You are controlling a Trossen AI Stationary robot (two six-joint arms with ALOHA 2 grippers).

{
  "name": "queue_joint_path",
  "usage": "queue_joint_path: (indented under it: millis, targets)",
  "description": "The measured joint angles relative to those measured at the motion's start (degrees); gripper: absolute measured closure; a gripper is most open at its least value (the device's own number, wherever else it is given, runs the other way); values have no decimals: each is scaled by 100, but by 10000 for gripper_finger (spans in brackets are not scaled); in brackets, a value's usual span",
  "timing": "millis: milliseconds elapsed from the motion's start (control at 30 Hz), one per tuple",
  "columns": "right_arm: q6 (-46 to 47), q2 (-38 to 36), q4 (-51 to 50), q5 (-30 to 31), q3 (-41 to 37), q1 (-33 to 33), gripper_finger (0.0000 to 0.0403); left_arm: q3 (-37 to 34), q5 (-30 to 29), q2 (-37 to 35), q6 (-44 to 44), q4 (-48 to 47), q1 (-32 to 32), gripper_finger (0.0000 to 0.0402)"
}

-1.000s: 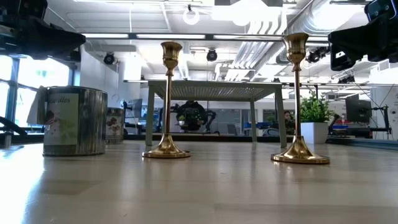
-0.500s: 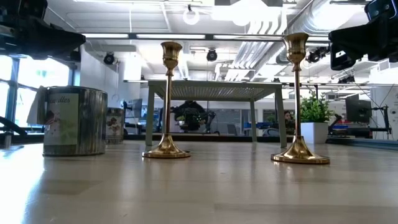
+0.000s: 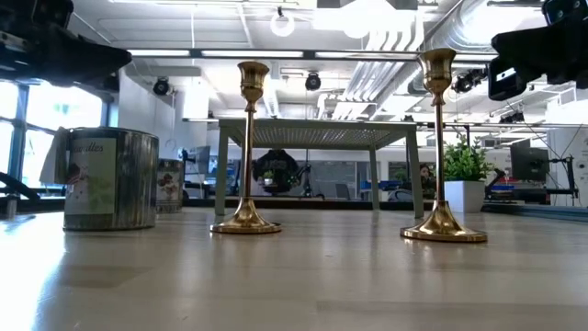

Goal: Pick & Place candle stick holders
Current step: Put the right gold candle holder on the shelf

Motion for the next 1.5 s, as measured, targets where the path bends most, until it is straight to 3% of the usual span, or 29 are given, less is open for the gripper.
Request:
queue_joint_path:
  millis: [133,233,600,733,933,1100,1233,1367,1500]
  targets:
    - [769,0,298,347,0,-26,392,0,-4,2,1,-28,0,400]
    - [841,5,323,409,9,-25,368,0,-6,0,1,-29,0,400]
    - [969,20,329,566,301,-24,212,0,-50,0,-51,109,0,400]
    - [677,22,203,669,410,-24,174,0,-26,2,-850,80,0,390]
    - [615,24,-282,646,675,-22,159,0,-321,2,-1672,87,-2,316]
    - [251,24,-899,649,1008,-22,159,0,-776,2,-1844,118,0,227]
    - [100,110,-1527,1007,1412,-22,159,0,-946,2,-1827,175,0,170]
    - [302,487,-1885,1112,1925,-17,159,0,-972,2,-1808,290,0,137]
    - [296,1189,-2248,634,2536,-17,159,0,-1033,0,-1798,431,0,125]
